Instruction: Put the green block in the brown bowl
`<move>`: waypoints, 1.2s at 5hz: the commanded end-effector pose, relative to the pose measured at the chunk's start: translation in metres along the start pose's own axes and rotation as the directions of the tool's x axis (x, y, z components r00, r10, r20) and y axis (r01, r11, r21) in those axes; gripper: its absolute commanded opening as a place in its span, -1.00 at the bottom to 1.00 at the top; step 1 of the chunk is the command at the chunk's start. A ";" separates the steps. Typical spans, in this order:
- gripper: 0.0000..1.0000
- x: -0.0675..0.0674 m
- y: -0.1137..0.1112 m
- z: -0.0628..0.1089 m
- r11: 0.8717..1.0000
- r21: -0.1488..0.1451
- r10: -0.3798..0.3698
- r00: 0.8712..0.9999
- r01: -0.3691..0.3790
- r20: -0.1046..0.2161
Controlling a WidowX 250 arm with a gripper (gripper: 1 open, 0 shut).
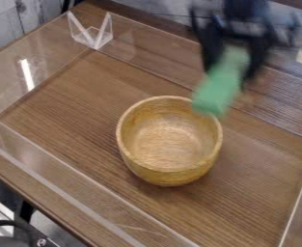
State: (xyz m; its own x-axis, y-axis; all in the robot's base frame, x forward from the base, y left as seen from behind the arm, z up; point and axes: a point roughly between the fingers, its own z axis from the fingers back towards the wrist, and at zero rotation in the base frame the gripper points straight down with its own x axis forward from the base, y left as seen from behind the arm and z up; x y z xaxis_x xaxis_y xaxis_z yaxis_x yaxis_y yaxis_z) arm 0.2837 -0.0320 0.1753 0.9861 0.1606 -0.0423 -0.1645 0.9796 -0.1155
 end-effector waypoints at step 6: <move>-1.00 -0.034 -0.057 -0.018 0.962 0.006 -0.271 0.946 0.274 0.179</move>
State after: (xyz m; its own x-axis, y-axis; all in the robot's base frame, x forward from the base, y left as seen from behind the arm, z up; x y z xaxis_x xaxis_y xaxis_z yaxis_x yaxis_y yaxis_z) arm 0.2566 -0.0945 0.1469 0.9906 -0.0922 0.1006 0.1029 0.9889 -0.1071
